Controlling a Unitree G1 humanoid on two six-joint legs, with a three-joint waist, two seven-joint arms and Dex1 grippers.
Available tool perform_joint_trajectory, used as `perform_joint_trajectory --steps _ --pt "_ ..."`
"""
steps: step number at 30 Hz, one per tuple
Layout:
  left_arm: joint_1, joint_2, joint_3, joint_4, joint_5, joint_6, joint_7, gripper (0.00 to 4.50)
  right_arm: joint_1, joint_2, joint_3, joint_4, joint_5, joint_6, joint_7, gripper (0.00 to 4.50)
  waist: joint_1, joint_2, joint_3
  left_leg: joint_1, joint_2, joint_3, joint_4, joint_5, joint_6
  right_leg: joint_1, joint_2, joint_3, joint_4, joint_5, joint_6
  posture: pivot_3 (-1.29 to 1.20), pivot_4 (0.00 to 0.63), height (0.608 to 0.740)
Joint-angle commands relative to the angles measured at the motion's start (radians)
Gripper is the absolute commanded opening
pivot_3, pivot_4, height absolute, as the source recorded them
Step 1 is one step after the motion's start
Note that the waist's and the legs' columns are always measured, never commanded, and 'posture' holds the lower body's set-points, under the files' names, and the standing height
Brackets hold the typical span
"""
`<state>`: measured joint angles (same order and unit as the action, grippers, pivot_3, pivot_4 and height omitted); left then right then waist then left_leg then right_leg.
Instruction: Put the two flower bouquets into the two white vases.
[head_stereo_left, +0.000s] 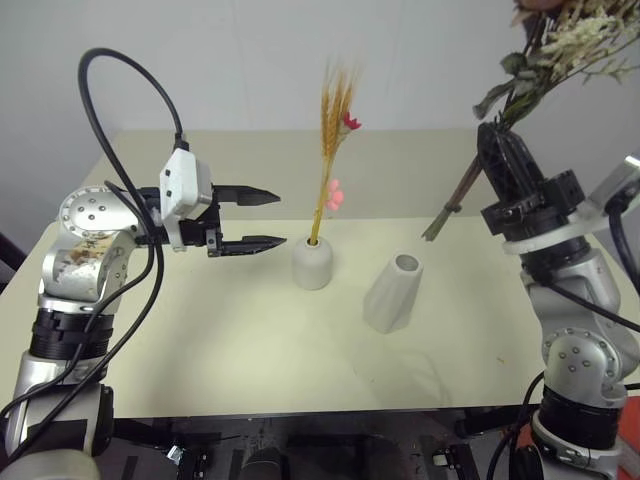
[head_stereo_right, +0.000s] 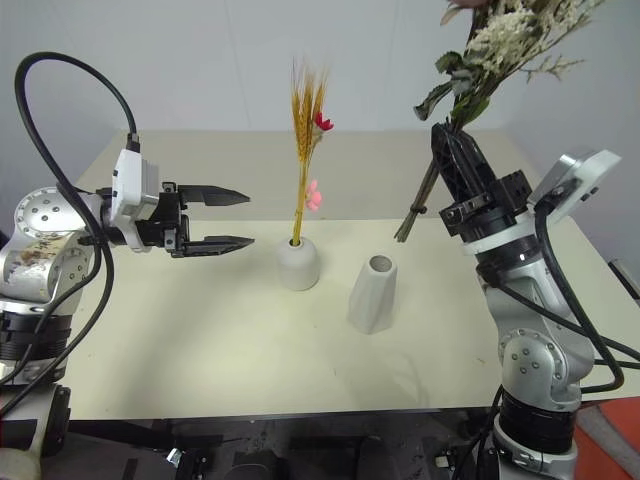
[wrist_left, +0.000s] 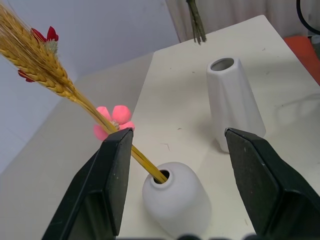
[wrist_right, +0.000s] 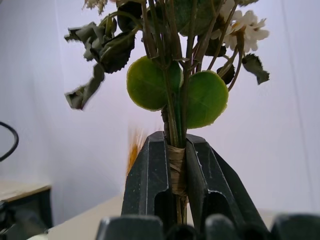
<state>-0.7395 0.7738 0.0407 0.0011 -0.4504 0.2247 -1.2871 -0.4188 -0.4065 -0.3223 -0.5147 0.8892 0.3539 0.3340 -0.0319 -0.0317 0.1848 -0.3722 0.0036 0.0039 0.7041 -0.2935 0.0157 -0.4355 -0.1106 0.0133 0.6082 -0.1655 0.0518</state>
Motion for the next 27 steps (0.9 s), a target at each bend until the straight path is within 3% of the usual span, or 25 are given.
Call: perform_joint_trajectory --steps 1,27 --pt "-0.015 0.011 0.013 -0.009 0.002 -0.016 -0.002 3.18 0.001 -0.013 -0.001 -0.057 0.046 0.008 0.012 0.21 0.002 0.0 0.0 0.0 0.0 0.0 0.0 0.0 0.0 0.0 0.0 0.0 0.0 0.0 0.0 0.0 0.15 0.74" --pt "-0.006 0.001 0.016 -0.026 0.0 -0.014 0.007 3.18 0.097 0.036 0.102 -0.041 -0.029 -0.008 0.049 0.21 0.013 0.0 0.0 0.0 0.0 0.0 0.0 0.0 0.0 0.0 0.0 0.0 0.0 0.0 0.0 0.0 0.15 0.74"
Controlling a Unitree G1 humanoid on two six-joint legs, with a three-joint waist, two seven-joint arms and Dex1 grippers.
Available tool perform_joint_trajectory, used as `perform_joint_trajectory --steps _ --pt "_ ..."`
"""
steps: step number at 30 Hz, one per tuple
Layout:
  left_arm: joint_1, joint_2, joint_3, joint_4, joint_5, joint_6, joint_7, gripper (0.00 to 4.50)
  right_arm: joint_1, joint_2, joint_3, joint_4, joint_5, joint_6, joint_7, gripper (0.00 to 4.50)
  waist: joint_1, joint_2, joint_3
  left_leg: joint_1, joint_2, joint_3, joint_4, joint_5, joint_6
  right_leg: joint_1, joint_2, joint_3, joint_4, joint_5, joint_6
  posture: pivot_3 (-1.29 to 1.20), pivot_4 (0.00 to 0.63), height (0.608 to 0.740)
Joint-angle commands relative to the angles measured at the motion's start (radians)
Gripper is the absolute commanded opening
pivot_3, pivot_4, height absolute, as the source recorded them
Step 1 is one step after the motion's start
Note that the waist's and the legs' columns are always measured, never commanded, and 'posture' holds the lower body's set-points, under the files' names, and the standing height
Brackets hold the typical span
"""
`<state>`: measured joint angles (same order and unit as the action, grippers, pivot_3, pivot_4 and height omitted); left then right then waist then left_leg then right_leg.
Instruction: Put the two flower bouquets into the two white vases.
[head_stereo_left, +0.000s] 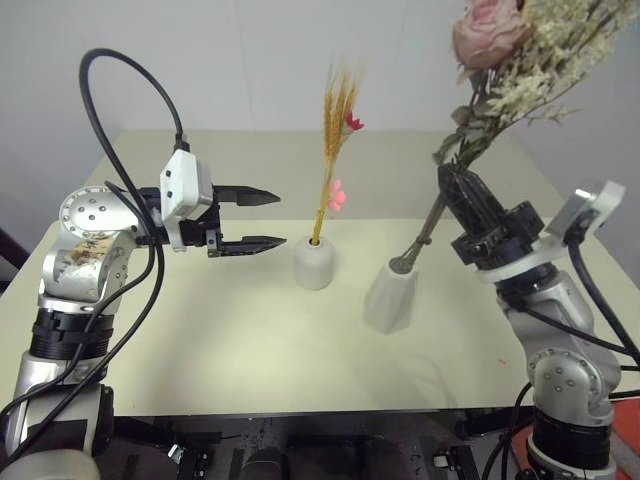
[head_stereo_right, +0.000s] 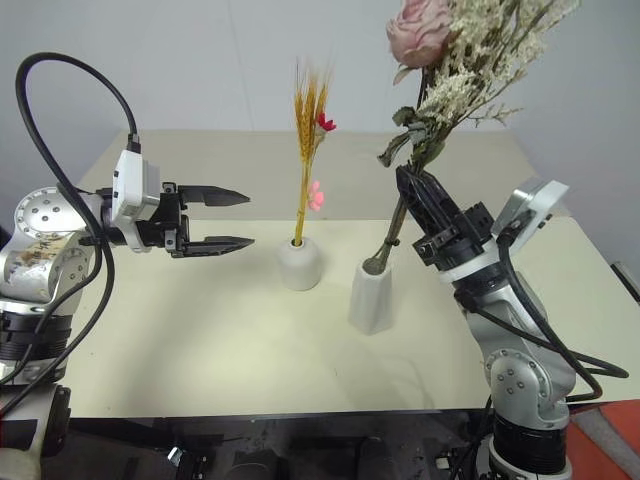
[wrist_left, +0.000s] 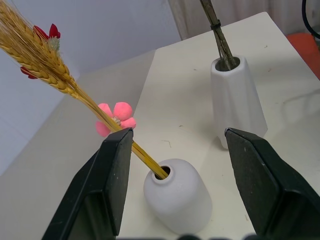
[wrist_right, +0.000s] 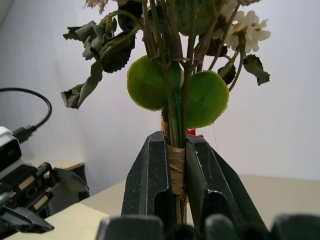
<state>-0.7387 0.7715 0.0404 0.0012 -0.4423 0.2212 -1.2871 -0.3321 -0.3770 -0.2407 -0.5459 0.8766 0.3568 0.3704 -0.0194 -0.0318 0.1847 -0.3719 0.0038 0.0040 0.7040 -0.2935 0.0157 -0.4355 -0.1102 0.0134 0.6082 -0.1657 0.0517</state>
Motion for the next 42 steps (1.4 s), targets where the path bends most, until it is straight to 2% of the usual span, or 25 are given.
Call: perform_joint_trajectory --steps 1,7,14,30,37,42 --pt "-0.007 0.002 0.016 -0.027 -0.008 -0.01 0.008 3.18 0.013 0.01 0.032 -0.006 -0.033 -0.014 0.013 0.21 0.0 0.0 0.0 0.0 0.0 0.0 0.0 0.0 0.0 0.0 0.0 0.0 0.0 0.0 0.0 0.0 0.15 0.74" --pt "-0.009 -0.002 0.013 -0.028 -0.01 -0.007 0.009 3.18 -0.002 0.035 0.038 0.031 -0.092 -0.049 -0.004 0.21 0.002 0.0 0.0 0.0 0.0 0.0 0.0 0.0 0.0 0.0 0.0 0.0 0.0 0.0 0.0 0.0 0.15 0.74" --pt "-0.012 -0.006 0.013 -0.022 -0.007 -0.011 0.01 3.18 -0.031 0.01 -0.015 0.066 -0.087 -0.061 0.008 0.21 0.004 0.0 0.0 0.0 0.0 0.0 0.0 0.0 0.0 0.0 0.0 0.0 0.0 0.0 0.0 0.0 0.15 0.74" --pt "-0.013 -0.021 0.013 -0.013 0.0 -0.023 0.01 3.18 -0.049 0.003 -0.046 0.064 -0.036 -0.04 -0.01 0.21 0.003 0.0 0.0 0.0 0.0 0.0 0.0 0.0 0.0 0.0 0.0 0.0 0.0 0.0 0.0 0.0 0.15 0.74" --pt "-0.017 -0.025 0.014 -0.01 0.002 -0.027 0.007 3.18 -0.042 -0.004 -0.034 0.044 -0.017 -0.028 -0.007 0.21 0.002 0.0 0.0 0.0 0.0 0.0 0.0 0.0 0.0 0.0 0.0 0.0 0.0 0.0 0.0 0.0 0.15 0.74" --pt "-0.02 -0.027 0.014 -0.004 0.006 -0.034 0.007 3.18 -0.005 0.009 0.031 -0.004 -0.034 -0.02 0.01 0.21 0.002 0.0 0.0 0.0 0.0 0.0 0.0 0.0 0.0 0.0 0.0 0.0 -0.001 0.0 0.0 0.0 0.15 0.74"
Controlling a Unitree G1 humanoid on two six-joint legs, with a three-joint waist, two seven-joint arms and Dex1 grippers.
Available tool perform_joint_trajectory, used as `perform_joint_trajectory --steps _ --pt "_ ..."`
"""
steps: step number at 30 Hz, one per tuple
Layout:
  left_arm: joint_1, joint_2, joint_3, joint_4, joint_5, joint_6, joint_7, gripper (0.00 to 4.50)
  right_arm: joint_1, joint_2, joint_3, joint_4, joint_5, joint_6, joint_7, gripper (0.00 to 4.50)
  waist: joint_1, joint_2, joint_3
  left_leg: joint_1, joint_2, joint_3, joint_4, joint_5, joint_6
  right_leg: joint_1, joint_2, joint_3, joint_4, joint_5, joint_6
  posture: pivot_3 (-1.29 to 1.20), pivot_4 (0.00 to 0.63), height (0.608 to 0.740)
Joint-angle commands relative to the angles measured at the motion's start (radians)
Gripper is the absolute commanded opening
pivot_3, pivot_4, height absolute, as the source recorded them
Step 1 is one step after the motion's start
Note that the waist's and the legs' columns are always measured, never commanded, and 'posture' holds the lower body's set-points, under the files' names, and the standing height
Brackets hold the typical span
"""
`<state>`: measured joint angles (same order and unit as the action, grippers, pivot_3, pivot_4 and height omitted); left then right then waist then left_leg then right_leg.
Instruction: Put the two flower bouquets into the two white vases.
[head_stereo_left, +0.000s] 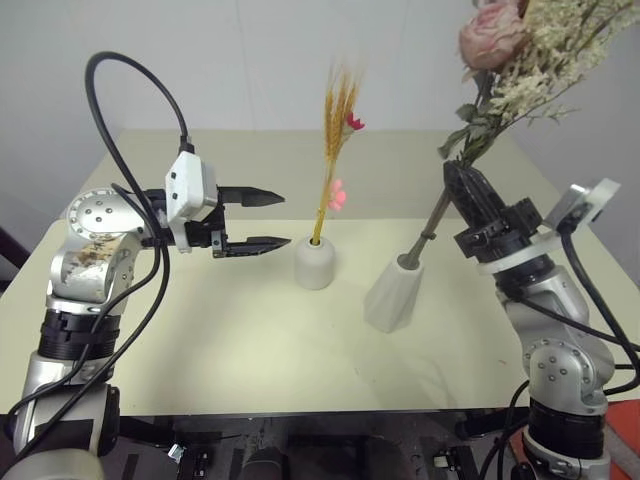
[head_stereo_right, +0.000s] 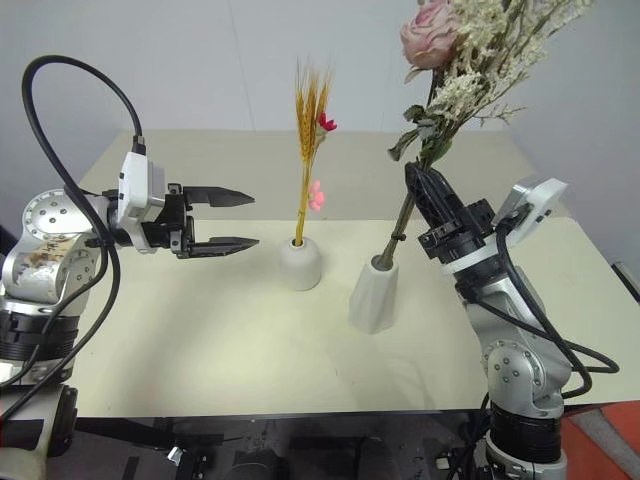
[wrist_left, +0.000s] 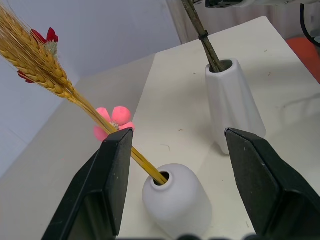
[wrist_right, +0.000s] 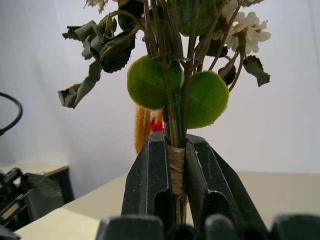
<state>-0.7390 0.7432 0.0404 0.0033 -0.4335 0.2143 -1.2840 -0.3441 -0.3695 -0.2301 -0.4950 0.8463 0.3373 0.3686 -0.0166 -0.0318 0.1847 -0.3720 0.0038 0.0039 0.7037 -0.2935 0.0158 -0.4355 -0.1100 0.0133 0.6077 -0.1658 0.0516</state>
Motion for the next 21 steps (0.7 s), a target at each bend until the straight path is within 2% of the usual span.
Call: perform_joint_trajectory --steps 1,13,18,21 --pt "-0.019 0.001 0.014 -0.005 -0.003 -0.027 0.003 3.18 0.01 0.003 0.026 -0.054 -0.006 -0.002 0.013 0.21 -0.001 0.0 0.0 0.0 0.0 0.0 0.0 0.0 0.0 0.0 0.0 0.0 0.0 0.0 0.0 0.0 0.15 0.74" --pt "-0.015 0.005 0.015 -0.007 -0.005 -0.033 0.005 3.18 0.034 -0.003 0.046 -0.017 -0.096 -0.024 0.043 0.21 0.0 0.0 0.0 0.0 0.0 0.0 0.0 0.0 0.0 0.0 0.0 0.0 0.0 0.0 0.0 0.0 0.15 0.74" --pt "-0.019 0.002 0.013 -0.001 -0.002 -0.04 0.005 3.18 0.061 0.002 0.042 -0.045 -0.03 -0.018 0.116 1.92 0.0 0.0 0.0 0.0 0.0 0.0 0.0 0.0 0.0 0.0 0.0 0.0 0.0 0.0 0.0 0.0 0.15 0.74" --pt "-0.024 0.0 0.011 0.004 -0.001 -0.044 0.004 3.18 0.07 0.008 0.049 -0.053 -0.05 -0.024 0.109 2.84 0.0 0.0 0.0 0.0 0.0 0.0 0.0 0.0 0.0 0.0 0.0 0.0 0.0 0.0 0.0 0.0 0.15 0.74"
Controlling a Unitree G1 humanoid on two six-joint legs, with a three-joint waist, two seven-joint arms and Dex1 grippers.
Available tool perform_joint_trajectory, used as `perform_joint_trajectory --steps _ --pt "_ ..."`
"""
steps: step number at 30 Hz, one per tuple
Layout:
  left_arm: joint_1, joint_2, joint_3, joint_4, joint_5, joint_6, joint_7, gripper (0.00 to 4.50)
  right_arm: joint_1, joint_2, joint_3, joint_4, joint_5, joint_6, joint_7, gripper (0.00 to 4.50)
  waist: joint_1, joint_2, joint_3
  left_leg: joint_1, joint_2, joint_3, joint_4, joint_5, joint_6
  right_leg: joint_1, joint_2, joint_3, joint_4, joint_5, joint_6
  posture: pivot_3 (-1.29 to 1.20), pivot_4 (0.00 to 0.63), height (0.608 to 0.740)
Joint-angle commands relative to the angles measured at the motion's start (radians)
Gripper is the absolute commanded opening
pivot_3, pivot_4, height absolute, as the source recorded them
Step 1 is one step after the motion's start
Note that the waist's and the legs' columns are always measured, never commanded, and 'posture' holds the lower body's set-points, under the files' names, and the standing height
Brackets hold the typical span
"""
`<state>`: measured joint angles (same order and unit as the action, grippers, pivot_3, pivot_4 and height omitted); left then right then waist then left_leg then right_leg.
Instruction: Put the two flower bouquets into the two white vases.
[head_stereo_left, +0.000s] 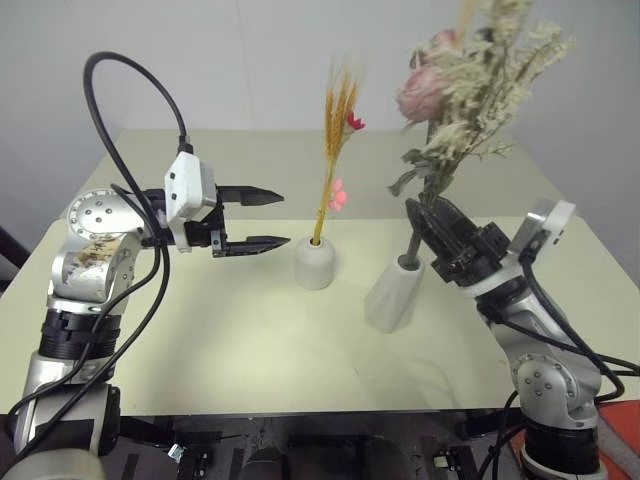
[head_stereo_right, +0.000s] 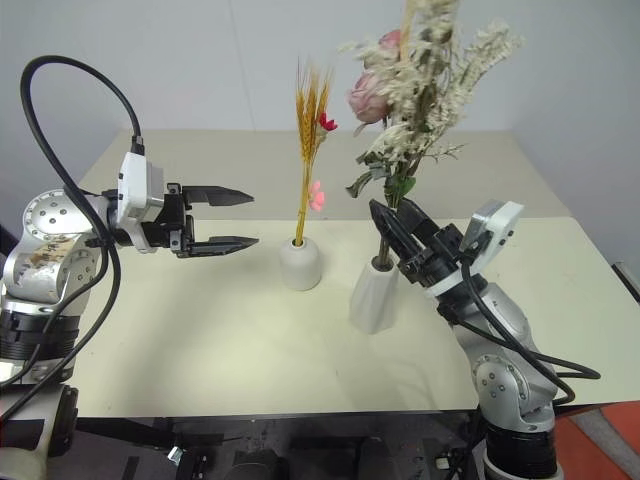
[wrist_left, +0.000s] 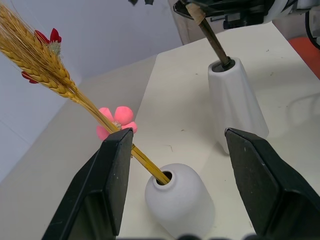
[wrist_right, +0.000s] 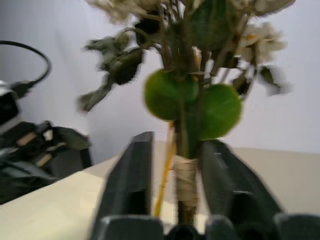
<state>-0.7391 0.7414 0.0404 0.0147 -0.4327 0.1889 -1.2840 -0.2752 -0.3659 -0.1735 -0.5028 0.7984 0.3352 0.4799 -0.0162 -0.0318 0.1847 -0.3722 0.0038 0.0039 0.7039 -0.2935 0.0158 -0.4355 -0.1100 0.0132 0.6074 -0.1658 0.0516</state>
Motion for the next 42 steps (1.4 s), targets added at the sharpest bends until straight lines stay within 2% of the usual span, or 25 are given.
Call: perform_joint_trajectory --steps 1,5,6,13,16,23,25,29,31,36,42 --pt "-0.026 0.001 0.01 -0.006 -0.002 -0.02 0.003 3.18 0.005 0.007 -0.008 -0.046 -0.007 -0.023 -0.009 3.16 0.0 0.0 0.0 0.0 0.0 0.0 0.0 0.0 0.0 0.0 0.0 0.0 0.0 0.0 0.0 0.0 0.15 0.74" --pt "-0.033 -0.003 0.007 0.004 -0.001 -0.026 0.002 3.18 0.036 -0.001 -0.024 -0.053 0.003 -0.03 0.016 4.42 0.001 0.0 0.0 0.0 0.0 0.0 0.0 0.0 0.0 0.0 0.0 0.0 0.0 0.0 0.0 0.0 0.15 0.74" --pt "-0.033 -0.003 0.007 0.007 0.0 -0.028 0.001 3.18 0.046 -0.001 -0.031 -0.055 0.007 -0.034 0.023 4.47 0.001 0.0 0.0 0.0 0.0 0.0 0.0 0.0 0.0 0.0 0.0 0.0 0.0 0.0 0.0 0.0 0.15 0.74" --pt "-0.038 -0.005 0.006 0.016 0.0 -0.035 -0.005 3.18 0.091 -0.017 -0.09 -0.063 0.008 -0.047 0.025 4.47 0.001 0.0 0.0 0.0 0.0 0.0 0.0 0.0 0.0 0.0 0.0 0.0 0.0 0.0 0.0 0.0 0.15 0.74" --pt "-0.037 -0.002 0.009 0.016 0.001 -0.036 -0.004 3.18 0.151 -0.071 -0.166 -0.078 0.057 -0.03 0.066 4.47 0.003 0.0 0.0 0.0 0.0 0.0 0.0 0.0 0.0 0.0 0.0 0.0 0.0 0.0 0.0 0.0 0.15 0.74" --pt "-0.015 0.029 0.035 0.016 -0.006 -0.03 -0.01 3.18 0.366 -0.317 -0.461 -0.03 0.113 0.008 0.233 4.47 0.009 0.0 0.0 -0.001 0.0 0.0 0.0 0.0 0.0 0.001 0.0 0.0 -0.003 0.0 0.0 0.0 0.15 0.74" --pt "-0.001 0.055 0.055 0.02 -0.011 -0.029 -0.016 3.18 0.439 -0.408 -0.617 0.031 0.13 0.021 0.342 4.47 0.006 0.0 0.0 0.0 0.0 0.0 0.0 0.0 0.0 0.002 0.0 0.0 -0.007 0.0 0.0 0.0 0.15 0.74" --pt "0.036 0.106 0.098 0.012 -0.02 -0.021 -0.019 3.18 0.542 -0.546 -0.823 0.139 0.118 0.057 0.505 4.47 0.001 0.0 0.0 0.003 0.002 0.0 -0.001 -0.001 0.001 0.006 0.001 0.0 -0.011 0.0 0.0 0.0 0.15 0.74" --pt "0.058 0.131 0.121 0.005 -0.023 -0.017 -0.018 3.18 0.573 -0.59 -0.88 0.177 0.097 0.065 0.559 4.47 0.0 0.0 0.0 0.005 0.003 0.001 -0.002 -0.001 0.002 0.01 0.002 0.0 -0.012 0.0 0.001 0.0 0.15 0.74" --pt "0.108 0.182 0.176 -0.03 -0.036 0.017 0.006 3.18 0.608 -0.643 -0.917 0.255 0.011 0.046 0.643 4.47 0.003 -0.001 -0.001 0.006 0.004 0.001 -0.001 -0.001 0.002 0.012 0.002 -0.001 -0.013 -0.004 0.006 0.0 0.15 0.74" --pt "0.172 0.259 0.25 -0.098 -0.084 0.107 0.022 3.18 0.557 -0.641 -0.873 0.27 -0.031 0.02 0.668 4.47 0.002 -0.001 -0.001 0.005 0.004 0.001 -0.002 -0.001 0.002 0.011 0.002 -0.001 -0.013 -0.002 0.003 0.0 0.15 0.74"
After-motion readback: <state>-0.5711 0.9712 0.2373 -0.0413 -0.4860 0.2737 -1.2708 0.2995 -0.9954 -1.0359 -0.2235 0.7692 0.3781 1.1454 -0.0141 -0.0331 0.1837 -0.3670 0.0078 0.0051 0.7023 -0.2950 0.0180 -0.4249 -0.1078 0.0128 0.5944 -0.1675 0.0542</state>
